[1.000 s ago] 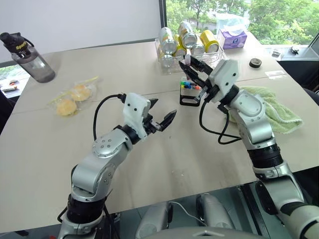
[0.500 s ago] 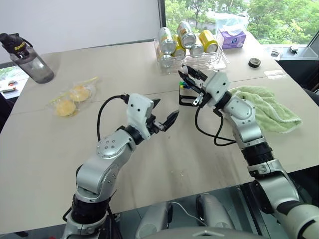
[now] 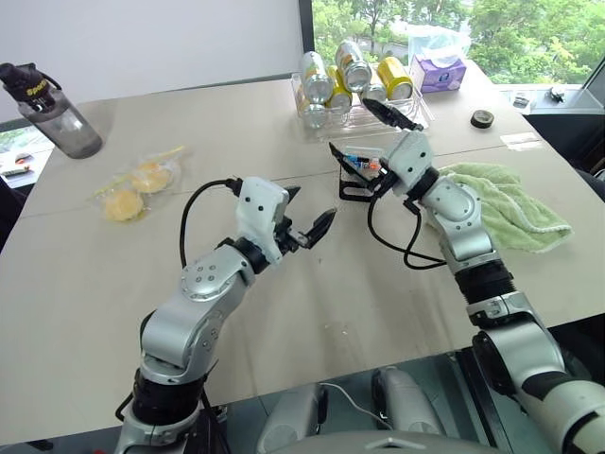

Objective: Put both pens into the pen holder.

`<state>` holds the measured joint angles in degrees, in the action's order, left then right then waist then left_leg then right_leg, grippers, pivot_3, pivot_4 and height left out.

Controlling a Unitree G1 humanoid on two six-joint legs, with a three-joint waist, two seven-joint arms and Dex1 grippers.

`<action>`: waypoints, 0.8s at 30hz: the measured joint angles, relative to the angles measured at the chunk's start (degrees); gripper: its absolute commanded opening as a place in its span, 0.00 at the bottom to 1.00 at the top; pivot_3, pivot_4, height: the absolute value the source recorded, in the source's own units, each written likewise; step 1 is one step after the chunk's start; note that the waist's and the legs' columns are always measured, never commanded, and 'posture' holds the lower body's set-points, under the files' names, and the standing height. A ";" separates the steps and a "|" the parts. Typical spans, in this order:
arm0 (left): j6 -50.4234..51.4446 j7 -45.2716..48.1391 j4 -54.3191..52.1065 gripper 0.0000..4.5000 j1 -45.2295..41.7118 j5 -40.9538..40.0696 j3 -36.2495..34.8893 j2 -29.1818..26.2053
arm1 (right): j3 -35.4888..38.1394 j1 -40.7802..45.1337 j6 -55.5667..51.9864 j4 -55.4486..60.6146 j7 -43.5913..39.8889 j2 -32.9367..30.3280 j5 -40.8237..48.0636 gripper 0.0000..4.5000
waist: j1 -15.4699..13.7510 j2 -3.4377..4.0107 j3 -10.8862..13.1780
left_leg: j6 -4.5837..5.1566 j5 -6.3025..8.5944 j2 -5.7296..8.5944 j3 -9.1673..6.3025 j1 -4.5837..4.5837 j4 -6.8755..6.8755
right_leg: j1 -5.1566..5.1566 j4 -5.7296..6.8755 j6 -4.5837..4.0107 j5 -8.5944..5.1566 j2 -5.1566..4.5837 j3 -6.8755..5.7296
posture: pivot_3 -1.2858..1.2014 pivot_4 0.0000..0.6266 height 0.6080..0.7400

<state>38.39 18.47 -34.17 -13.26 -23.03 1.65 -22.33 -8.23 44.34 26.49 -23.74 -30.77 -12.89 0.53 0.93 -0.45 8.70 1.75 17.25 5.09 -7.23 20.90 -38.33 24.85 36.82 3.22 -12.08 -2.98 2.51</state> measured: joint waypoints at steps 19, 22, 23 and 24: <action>-11.38 9.15 3.55 0.91 25.06 3.86 -7.83 -7.30 | 0.15 -33.07 -36.06 29.06 -23.19 -17.48 24.49 0.98 | -0.57 0.06 0.04 | 0.02 0.02 -0.04 -0.04 -0.06 0.06 | -0.11 -0.05 -0.01 -0.01 -0.08 -0.05 | 0.52 0.24 0.99; -13.54 10.60 4.08 0.91 26.71 3.77 -7.90 -7.24 | 1.69 -35.78 -36.21 29.13 -23.41 -18.42 24.14 0.98 | -0.28 0.08 0.05 | 0.02 0.02 -0.06 0.01 -0.09 0.06 | -0.12 -0.03 -0.01 0.00 -0.07 -0.03 | 0.52 0.24 0.99; -13.96 11.12 4.08 0.91 27.27 3.61 -7.98 -7.12 | 2.26 -36.28 -36.16 29.04 -23.35 -18.49 23.95 0.98 | -0.28 0.08 0.05 | 0.02 0.02 -0.06 0.00 -0.10 0.05 | -0.13 -0.03 -0.01 0.00 -0.07 -0.04 | 0.52 0.24 0.99; -14.05 11.41 4.08 0.91 27.55 3.52 -7.98 -7.07 | 2.55 -36.44 -36.15 28.88 -23.24 -18.49 23.82 0.98 | -0.30 0.08 0.05 | 0.02 0.02 -0.06 0.00 -0.09 0.05 | -0.13 -0.03 -0.01 0.00 -0.07 -0.05 | 0.52 0.24 0.99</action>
<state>24.33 29.88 -30.09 14.29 -19.51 -6.33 -29.40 -5.68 7.90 -9.67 5.13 -54.01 -31.38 24.35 0.63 -0.37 8.75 1.77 17.27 5.03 -7.23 20.81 -38.29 24.72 36.79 3.21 -12.09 -3.05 2.47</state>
